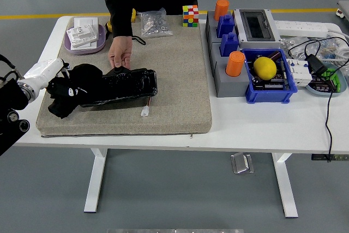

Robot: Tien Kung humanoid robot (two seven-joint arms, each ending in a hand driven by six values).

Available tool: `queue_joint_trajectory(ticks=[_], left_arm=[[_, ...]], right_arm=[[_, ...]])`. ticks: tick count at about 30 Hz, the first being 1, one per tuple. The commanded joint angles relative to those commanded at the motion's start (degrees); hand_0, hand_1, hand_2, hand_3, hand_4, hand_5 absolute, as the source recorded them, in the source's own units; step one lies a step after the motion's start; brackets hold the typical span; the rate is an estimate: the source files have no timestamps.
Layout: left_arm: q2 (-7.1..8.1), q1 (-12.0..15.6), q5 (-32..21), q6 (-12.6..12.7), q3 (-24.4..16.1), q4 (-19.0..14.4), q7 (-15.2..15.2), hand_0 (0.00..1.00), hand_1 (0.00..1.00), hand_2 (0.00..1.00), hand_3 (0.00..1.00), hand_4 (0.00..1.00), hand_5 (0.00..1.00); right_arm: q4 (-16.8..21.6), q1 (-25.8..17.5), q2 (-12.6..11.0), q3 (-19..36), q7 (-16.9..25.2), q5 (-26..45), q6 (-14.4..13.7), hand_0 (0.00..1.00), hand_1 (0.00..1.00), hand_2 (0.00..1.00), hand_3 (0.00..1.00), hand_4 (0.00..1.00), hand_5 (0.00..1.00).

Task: Pick the rag up,wipe the panel,place it on the desk

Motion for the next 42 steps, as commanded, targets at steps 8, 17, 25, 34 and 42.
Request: queue_joint_trajectory(ticks=[8,17,25,34,42], left_arm=[[0.24,0.16,0.15,0.03,-0.25,-0.31,0.05,0.228,0.159,0.455,0.383,0.259,0.002],[-0.42,-0.71,-0.07,-0.02,0.76,-0.96,0.19,0.228,0.160,0.456,0.385,0.278,0.002],[-2.89,-2.21,-0.57,-0.05,2.99,-1.26,0.27,0.228,0.158,0.455,0.384,0.270,0.002],[-4.93,-3.58,-1.06,-0.09,5.37,-1.77,0.53,0.228,0.157,0.455,0.385,0.273,0.002],[-6.70,-5.31,-1.45,-0.15,7.59,-1.87,0.76,0.226,0.158,0.457,0.387,0.281,0.002]], right_arm=[[-0.04,0.09,-0.05,0.06,-0.16,-0.32,0.06,0.694,0.674,0.686,0.590,0.944,0.450],[-0.07,0.21,0.18,-0.03,-0.05,-0.43,-0.01,0.694,0.674,0.687,0.591,0.945,0.450],[-0.09,0.44,0.04,0.04,-0.07,-0.78,-0.05,0.695,0.673,0.687,0.591,0.946,0.449],[-0.11,0.65,-0.09,0.14,-0.12,-1.07,-0.02,0.695,0.673,0.687,0.591,0.946,0.449],[-0.13,0.72,-0.18,0.37,-0.24,-1.74,0.03,0.695,0.673,0.686,0.591,0.947,0.449]])
